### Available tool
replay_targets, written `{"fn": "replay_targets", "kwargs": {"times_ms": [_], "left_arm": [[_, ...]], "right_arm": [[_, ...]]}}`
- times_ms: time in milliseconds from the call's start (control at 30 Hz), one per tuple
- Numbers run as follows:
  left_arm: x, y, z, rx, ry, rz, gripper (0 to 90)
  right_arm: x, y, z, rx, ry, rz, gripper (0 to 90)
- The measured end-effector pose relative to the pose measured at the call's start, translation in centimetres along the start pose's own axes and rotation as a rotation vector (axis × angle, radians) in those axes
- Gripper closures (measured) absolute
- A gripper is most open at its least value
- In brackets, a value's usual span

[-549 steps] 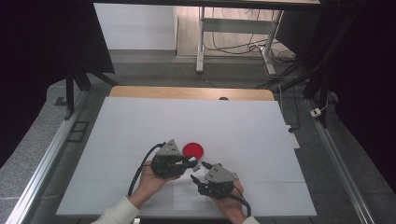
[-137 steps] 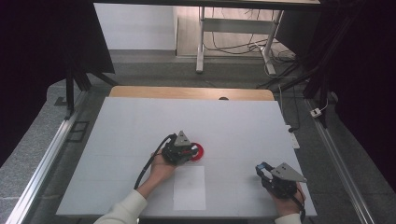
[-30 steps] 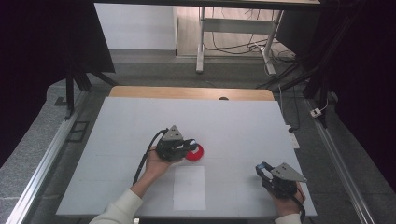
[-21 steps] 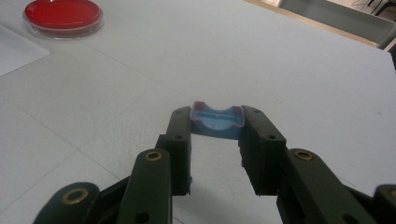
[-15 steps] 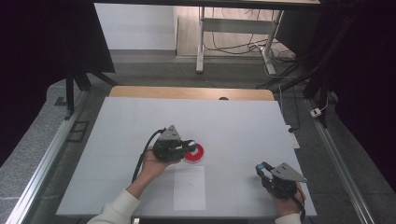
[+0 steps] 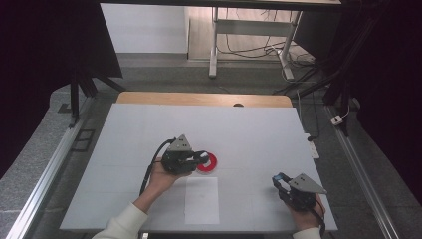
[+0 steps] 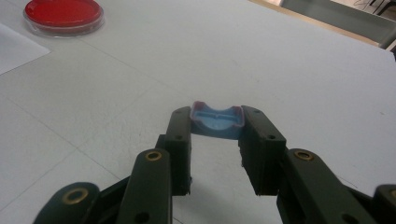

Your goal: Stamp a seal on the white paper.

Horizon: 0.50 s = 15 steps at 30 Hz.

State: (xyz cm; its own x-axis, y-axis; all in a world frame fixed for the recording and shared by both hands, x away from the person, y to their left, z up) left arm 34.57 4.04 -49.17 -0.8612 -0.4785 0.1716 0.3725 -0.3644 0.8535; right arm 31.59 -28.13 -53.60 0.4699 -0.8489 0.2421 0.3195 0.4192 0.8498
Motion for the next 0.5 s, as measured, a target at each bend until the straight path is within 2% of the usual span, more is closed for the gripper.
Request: {"fn": "replay_targets", "kwargs": {"times_ms": [500], "left_arm": [[1.4, -0.5, 0.8, -0.016, -0.008, -0.019, 75.4]], "right_arm": [[0.0, 0.0, -0.1, -0.002, 0.004, 0.002, 64.6]]}}
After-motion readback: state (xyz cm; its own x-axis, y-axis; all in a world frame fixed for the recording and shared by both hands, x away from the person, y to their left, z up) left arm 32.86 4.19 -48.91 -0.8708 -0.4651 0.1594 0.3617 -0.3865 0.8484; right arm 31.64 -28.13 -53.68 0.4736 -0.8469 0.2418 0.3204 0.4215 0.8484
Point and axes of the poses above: each handheld gripper's, and its own axes: z roughly backward along the jaws, y roughly out of its top, x roughly to its right, the point moved 6 cm from there along -z, roughly forward along the jaws, and after that the axes turned 5 degrees about -y, right-handed, at the moved point
